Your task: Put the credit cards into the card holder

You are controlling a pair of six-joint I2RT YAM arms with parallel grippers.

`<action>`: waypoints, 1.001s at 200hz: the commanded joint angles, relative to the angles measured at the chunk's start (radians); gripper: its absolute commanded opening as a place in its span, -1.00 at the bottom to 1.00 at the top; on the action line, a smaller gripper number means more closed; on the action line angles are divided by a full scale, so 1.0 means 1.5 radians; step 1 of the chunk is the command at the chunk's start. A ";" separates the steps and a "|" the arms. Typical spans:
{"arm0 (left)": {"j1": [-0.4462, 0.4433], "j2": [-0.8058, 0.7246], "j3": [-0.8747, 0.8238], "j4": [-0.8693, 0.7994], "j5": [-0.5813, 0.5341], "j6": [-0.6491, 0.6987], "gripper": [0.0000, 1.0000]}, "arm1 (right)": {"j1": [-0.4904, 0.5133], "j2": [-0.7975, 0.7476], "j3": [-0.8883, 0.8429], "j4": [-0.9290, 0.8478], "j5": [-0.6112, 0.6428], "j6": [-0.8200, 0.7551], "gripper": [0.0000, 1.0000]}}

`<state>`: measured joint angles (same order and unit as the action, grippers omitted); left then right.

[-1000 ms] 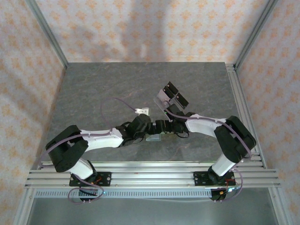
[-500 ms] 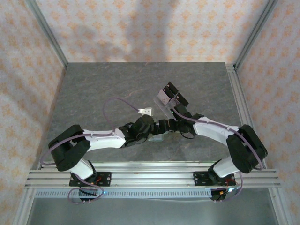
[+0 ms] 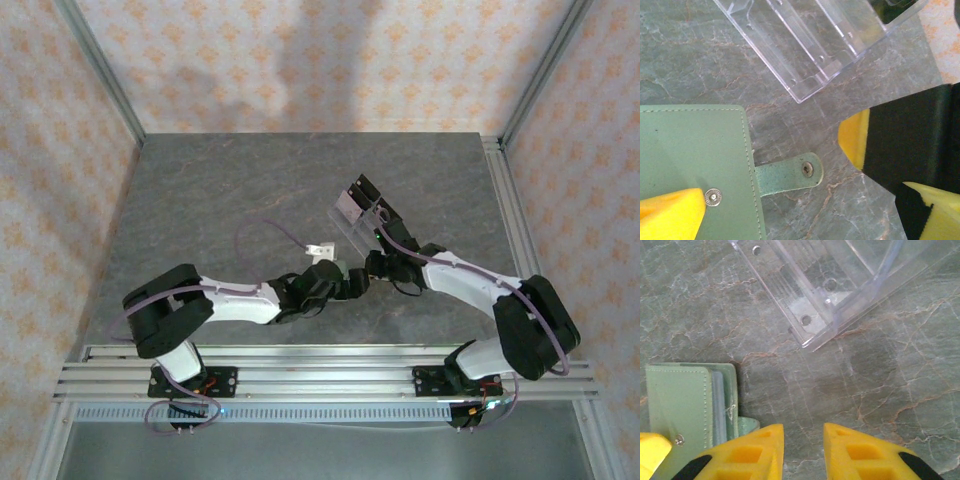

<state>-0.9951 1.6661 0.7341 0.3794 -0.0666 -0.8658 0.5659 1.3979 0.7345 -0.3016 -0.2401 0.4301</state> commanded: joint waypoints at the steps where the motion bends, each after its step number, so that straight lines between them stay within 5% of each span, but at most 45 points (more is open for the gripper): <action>1: -0.014 0.033 0.000 0.006 -0.011 -0.003 1.00 | 0.004 0.009 -0.002 0.039 -0.035 0.012 -0.48; 87: -0.017 -0.022 0.049 -0.080 -0.029 0.040 1.00 | 0.004 -0.024 0.007 0.010 -0.022 0.007 -0.32; 150: -0.008 -0.168 0.114 -0.356 -0.142 0.099 0.99 | 0.003 -0.051 0.012 -0.015 -0.029 0.003 -0.18; 200: 0.020 -0.186 0.107 -0.556 -0.215 0.141 0.99 | 0.004 -0.044 0.037 -0.040 -0.066 -0.004 -0.12</action>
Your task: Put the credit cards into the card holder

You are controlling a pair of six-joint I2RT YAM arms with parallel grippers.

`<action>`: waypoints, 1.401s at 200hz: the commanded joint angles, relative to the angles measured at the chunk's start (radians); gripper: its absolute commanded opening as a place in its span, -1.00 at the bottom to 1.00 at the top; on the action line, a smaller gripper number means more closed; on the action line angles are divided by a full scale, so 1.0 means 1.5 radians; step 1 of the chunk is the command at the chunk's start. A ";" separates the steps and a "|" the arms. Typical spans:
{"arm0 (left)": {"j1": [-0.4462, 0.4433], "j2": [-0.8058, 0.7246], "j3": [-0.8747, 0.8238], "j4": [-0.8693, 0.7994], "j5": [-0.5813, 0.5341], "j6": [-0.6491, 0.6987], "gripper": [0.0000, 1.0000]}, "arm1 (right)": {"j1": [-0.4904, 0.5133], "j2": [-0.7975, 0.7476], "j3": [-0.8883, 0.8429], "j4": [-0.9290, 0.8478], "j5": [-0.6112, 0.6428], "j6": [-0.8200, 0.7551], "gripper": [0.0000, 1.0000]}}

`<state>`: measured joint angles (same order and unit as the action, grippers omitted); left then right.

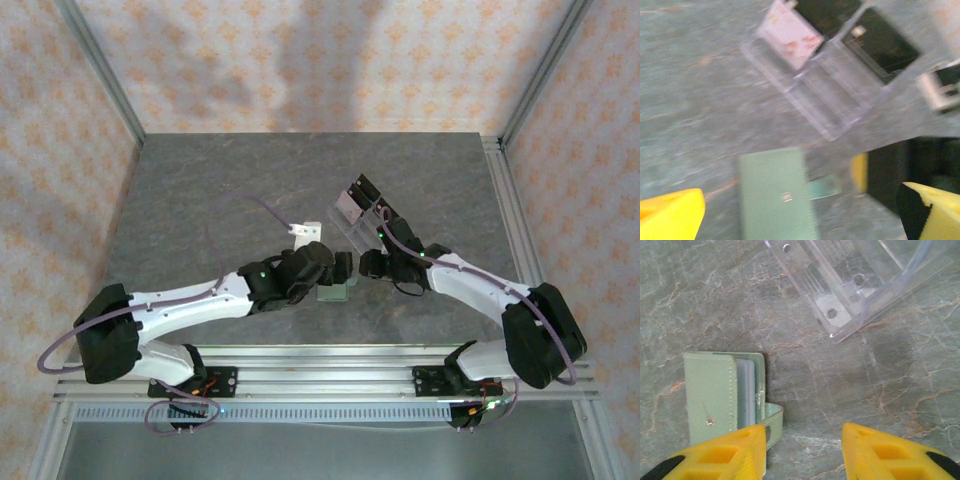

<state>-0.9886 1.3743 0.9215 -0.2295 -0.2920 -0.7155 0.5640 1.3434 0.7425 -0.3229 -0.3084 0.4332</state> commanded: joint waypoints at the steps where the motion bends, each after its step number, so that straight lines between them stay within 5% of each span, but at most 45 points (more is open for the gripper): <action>1: 0.016 0.008 -0.020 -0.150 -0.066 0.043 0.99 | 0.005 -0.007 0.032 -0.027 -0.020 -0.007 -0.12; 39: 0.027 0.022 -0.073 -0.131 -0.090 0.044 0.99 | 0.005 0.008 0.050 -0.044 -0.033 -0.008 -0.11; 190: 0.047 0.121 -0.084 0.008 0.053 0.047 1.00 | 0.016 0.067 0.083 -0.063 -0.032 -0.021 -0.13; 280: 0.009 0.207 -0.029 -0.094 -0.015 0.042 1.00 | 0.026 0.109 0.113 -0.083 -0.026 -0.044 -0.15</action>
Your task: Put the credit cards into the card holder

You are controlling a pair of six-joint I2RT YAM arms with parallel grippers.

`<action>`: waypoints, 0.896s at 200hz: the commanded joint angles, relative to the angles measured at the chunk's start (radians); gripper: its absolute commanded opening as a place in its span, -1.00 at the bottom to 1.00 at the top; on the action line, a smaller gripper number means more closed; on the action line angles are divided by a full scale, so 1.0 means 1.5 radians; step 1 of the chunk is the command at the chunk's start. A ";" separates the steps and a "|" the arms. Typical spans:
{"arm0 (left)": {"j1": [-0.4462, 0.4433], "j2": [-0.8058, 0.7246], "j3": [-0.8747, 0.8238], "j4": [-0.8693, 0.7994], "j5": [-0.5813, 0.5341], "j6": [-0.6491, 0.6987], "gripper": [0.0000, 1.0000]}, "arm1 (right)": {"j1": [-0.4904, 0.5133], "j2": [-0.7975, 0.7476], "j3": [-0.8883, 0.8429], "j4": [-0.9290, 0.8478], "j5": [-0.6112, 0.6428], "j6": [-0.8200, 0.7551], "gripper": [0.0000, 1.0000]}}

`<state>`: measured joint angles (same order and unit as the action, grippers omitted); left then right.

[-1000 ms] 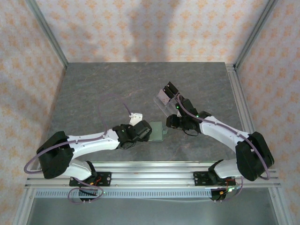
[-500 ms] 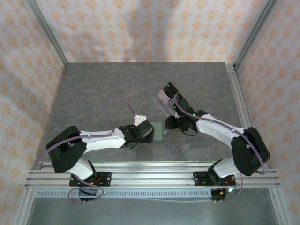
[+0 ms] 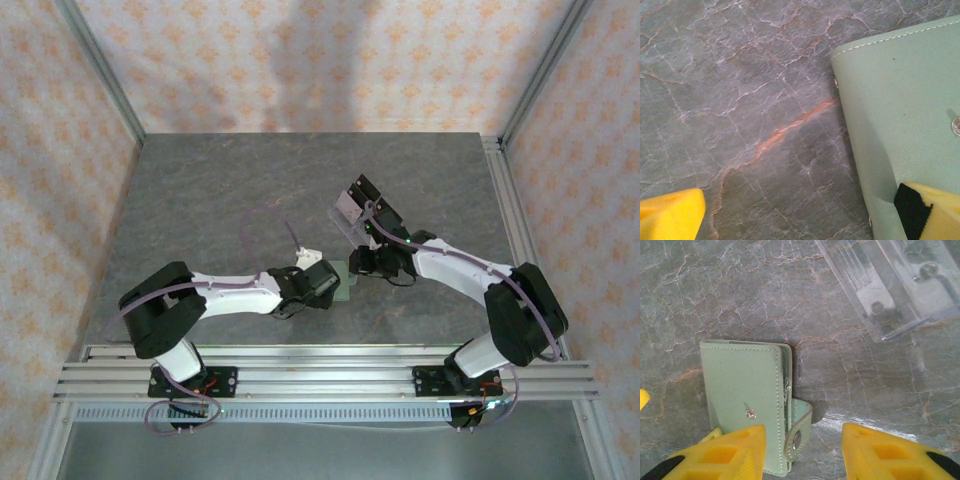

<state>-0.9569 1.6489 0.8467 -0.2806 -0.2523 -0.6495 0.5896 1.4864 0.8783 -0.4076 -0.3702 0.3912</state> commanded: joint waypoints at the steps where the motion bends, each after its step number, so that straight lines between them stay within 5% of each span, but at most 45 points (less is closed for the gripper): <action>1: -0.013 0.025 0.021 -0.060 -0.041 -0.002 1.00 | 0.009 0.014 0.023 -0.027 0.015 -0.016 -0.16; 107: -0.015 0.030 0.007 -0.049 -0.043 -0.021 1.00 | 0.023 0.040 0.044 -0.051 0.064 -0.030 -0.44; 179: -0.015 0.026 0.002 -0.048 -0.045 -0.023 1.00 | 0.023 0.039 0.042 -0.050 0.059 -0.031 -0.86</action>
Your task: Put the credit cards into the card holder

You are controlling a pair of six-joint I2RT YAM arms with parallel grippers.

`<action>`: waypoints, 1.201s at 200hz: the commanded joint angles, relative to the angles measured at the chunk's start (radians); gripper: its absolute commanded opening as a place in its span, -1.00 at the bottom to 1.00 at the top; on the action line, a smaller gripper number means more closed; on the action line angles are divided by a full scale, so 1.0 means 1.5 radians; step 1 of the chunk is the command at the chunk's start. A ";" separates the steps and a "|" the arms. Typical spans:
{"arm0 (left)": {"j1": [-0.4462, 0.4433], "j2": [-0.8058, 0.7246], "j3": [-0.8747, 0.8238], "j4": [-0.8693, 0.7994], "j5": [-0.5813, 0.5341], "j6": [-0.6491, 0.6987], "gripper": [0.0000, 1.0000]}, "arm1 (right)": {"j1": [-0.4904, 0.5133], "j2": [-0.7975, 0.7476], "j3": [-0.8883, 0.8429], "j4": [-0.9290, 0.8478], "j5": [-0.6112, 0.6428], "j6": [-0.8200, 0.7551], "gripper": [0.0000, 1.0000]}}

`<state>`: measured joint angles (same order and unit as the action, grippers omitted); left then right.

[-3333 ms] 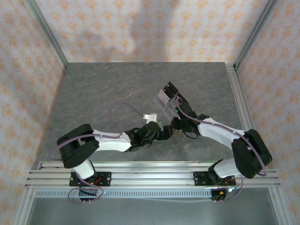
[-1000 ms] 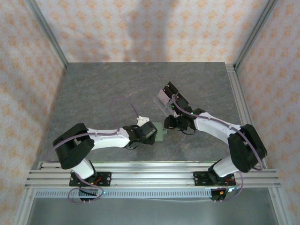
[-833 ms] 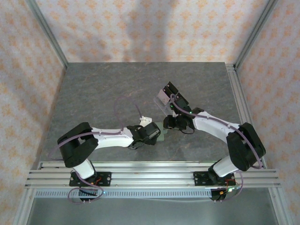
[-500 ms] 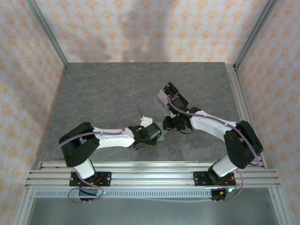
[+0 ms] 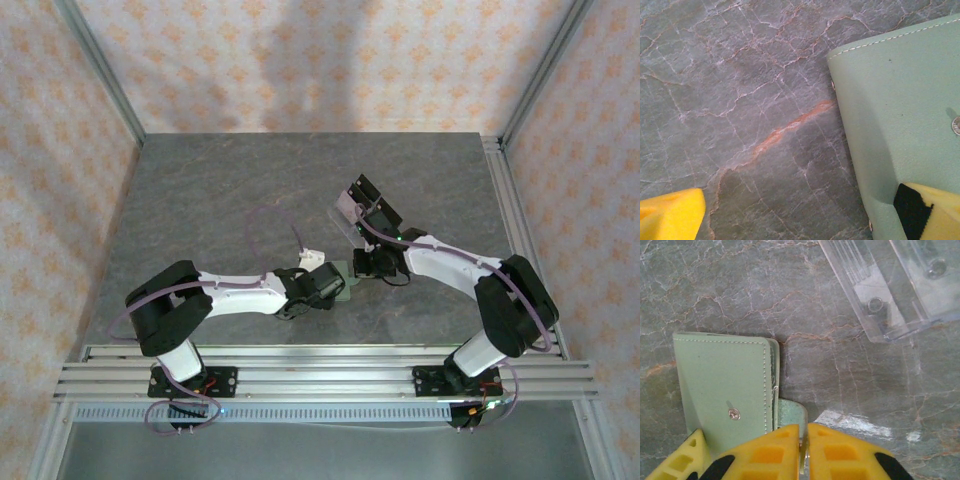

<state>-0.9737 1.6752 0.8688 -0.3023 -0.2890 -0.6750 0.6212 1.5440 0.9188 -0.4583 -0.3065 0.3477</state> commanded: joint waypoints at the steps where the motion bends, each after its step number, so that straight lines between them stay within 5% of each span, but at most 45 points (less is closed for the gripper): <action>1: -0.004 0.008 -0.013 -0.033 -0.020 -0.006 1.00 | 0.002 0.000 0.015 -0.016 0.016 -0.002 -0.87; 19: -0.004 0.007 -0.014 -0.033 -0.021 -0.006 1.00 | 0.002 -0.006 0.014 -0.016 0.015 -0.001 -1.00; 99: -0.004 0.007 -0.014 -0.033 -0.024 -0.005 1.00 | 0.002 -0.038 0.013 0.019 -0.058 0.028 -1.00; 240: -0.004 -0.008 -0.031 -0.014 -0.024 -0.004 1.00 | 0.032 0.065 0.038 0.094 -0.098 0.056 -1.00</action>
<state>-0.9756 1.6691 0.8543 -0.2863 -0.2932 -0.6807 0.6609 1.6165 0.9474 -0.3470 -0.4538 0.4194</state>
